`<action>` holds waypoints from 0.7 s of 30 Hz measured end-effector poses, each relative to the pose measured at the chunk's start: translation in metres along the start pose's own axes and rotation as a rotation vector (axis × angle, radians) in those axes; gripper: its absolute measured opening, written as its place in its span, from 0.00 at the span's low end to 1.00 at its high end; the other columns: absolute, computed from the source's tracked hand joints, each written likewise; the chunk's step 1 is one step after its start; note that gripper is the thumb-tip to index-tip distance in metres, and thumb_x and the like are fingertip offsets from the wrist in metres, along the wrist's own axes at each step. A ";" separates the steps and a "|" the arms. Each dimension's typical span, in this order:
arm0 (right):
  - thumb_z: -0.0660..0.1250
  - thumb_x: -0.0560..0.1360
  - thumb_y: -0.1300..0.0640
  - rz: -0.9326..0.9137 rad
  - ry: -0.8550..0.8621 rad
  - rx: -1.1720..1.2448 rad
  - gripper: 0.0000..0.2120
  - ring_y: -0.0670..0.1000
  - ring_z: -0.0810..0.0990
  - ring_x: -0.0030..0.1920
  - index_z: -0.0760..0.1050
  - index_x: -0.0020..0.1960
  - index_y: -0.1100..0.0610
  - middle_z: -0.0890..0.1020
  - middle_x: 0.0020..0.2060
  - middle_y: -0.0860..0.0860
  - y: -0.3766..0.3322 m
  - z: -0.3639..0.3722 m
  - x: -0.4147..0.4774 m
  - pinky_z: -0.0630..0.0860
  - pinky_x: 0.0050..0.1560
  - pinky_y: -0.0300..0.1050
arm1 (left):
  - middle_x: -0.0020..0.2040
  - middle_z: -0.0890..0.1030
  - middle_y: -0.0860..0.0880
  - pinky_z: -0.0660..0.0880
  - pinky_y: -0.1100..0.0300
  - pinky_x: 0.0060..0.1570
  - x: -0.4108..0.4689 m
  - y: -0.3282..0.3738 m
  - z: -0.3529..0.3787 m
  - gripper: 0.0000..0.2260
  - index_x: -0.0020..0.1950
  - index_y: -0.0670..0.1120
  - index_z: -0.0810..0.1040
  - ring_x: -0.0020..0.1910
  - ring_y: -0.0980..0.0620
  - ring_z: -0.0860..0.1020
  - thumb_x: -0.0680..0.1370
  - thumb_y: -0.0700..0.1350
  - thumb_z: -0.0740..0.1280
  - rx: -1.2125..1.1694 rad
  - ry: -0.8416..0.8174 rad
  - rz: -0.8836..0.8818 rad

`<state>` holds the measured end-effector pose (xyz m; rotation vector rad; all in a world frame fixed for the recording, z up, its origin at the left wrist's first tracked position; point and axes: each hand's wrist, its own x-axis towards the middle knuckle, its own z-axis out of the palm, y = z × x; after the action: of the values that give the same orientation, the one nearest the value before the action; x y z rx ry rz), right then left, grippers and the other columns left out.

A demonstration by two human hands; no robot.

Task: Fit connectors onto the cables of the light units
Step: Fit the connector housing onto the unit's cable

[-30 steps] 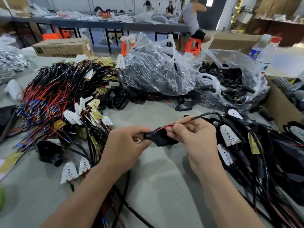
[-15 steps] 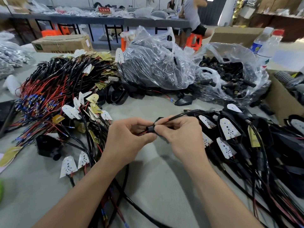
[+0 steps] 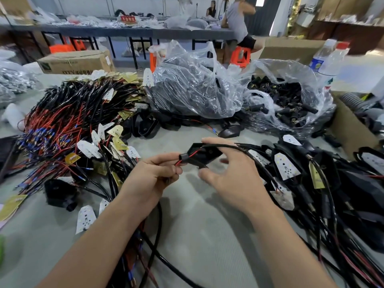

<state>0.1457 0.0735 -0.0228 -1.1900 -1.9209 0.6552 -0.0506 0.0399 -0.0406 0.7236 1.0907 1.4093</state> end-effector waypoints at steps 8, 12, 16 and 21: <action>0.76 0.58 0.71 0.143 0.078 0.756 0.23 0.52 0.86 0.44 0.83 0.52 0.59 0.87 0.43 0.56 0.009 -0.015 0.006 0.81 0.45 0.41 | 0.35 0.85 0.45 0.74 0.68 0.35 0.002 0.001 -0.002 0.22 0.37 0.49 0.88 0.36 0.55 0.83 0.71 0.23 0.64 0.226 0.317 0.221; 0.69 0.66 0.80 0.295 -0.006 1.008 0.24 0.58 0.83 0.53 0.80 0.59 0.64 0.85 0.48 0.60 0.009 -0.010 0.005 0.82 0.55 0.51 | 0.36 0.86 0.49 0.75 0.69 0.33 0.002 -0.004 0.002 0.25 0.37 0.53 0.87 0.34 0.56 0.83 0.70 0.24 0.64 0.341 0.408 0.306; 0.69 0.65 0.73 0.407 -0.067 1.284 0.23 0.60 0.85 0.51 0.77 0.60 0.64 0.86 0.48 0.60 0.007 -0.006 0.008 0.81 0.60 0.58 | 0.34 0.85 0.55 0.78 0.60 0.38 0.000 -0.004 -0.001 0.22 0.37 0.58 0.86 0.36 0.57 0.84 0.64 0.32 0.62 0.579 0.533 0.471; 0.70 0.67 0.66 0.517 -0.001 1.410 0.14 0.58 0.87 0.48 0.80 0.53 0.64 0.87 0.46 0.60 0.005 -0.007 0.010 0.85 0.48 0.52 | 0.30 0.83 0.51 0.73 0.66 0.31 -0.004 0.002 0.006 0.14 0.28 0.48 0.82 0.29 0.55 0.78 0.56 0.34 0.59 0.256 0.415 0.428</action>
<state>0.1516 0.0850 -0.0191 -0.6523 -0.6640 1.8260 -0.0452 0.0371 -0.0362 0.9099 1.5222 1.8589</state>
